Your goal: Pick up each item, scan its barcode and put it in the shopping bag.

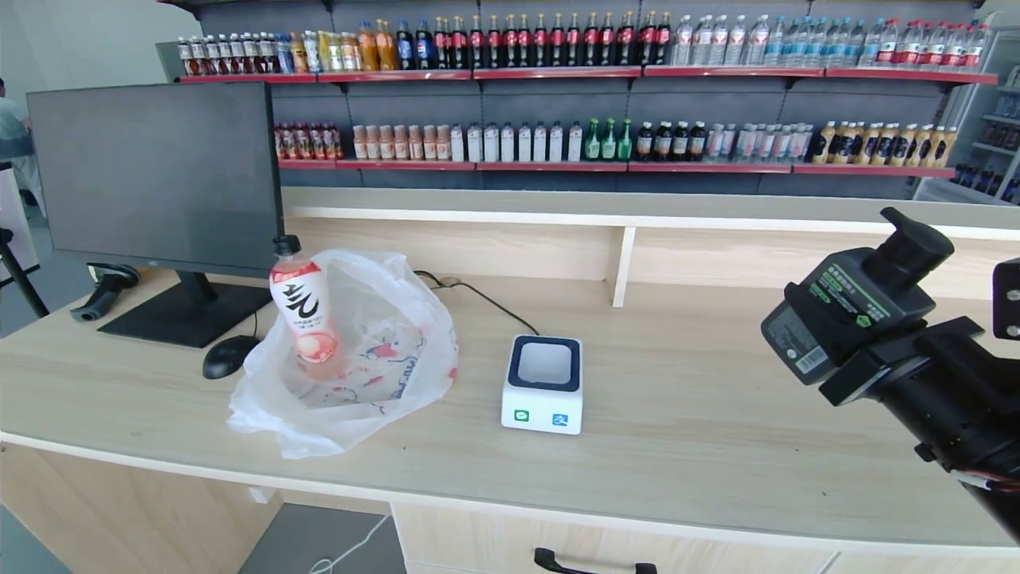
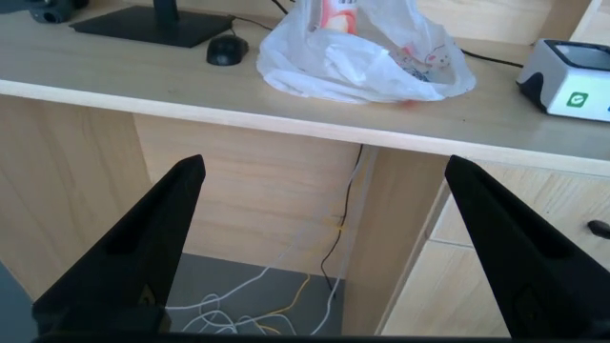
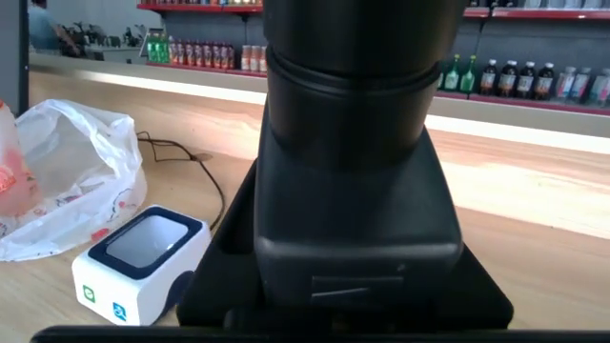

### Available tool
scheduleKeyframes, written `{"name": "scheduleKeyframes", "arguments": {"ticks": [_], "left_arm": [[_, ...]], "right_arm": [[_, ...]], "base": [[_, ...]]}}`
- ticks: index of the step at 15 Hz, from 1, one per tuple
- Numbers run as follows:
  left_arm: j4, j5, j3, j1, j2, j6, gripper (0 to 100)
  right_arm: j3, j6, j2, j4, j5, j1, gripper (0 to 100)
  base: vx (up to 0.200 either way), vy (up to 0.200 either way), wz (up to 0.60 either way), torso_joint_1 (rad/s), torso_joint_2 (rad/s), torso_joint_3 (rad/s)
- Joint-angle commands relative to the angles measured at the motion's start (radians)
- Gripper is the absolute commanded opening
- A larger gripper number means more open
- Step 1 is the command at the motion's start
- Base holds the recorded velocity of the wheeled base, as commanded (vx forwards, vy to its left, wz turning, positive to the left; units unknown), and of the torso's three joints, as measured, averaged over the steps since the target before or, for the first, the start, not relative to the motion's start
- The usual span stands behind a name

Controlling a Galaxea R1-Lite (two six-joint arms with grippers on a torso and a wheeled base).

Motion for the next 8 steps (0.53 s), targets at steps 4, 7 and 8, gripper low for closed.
{"name": "scheduleKeyframes", "arguments": {"ticks": [4, 7, 8], "left_arm": [[-0.001, 0.0, 0.0, 0.002, 0.0, -0.002, 100], [-0.001, 0.0, 0.0, 0.002, 0.0, -0.002, 100], [-0.001, 0.0, 0.0, 0.0, 0.0, -0.002, 100]], "right_arm": [[0.003, 0.0, 0.003, 0.0, 0.0, 0.0, 0], [0.0, 0.0, 0.002, 0.0, 0.0, -0.003, 0], [-0.003, 0.0, 0.003, 0.0, 0.0, -0.003, 0]], "base": [[0.0, 0.2, 0.0, 0.002, 0.0, 0.005], [0.0, 0.2, 0.0, 0.001, 0.0, 0.004], [0.0, 0.0, 0.0, 0.0, 0.0, 0.0]]}}
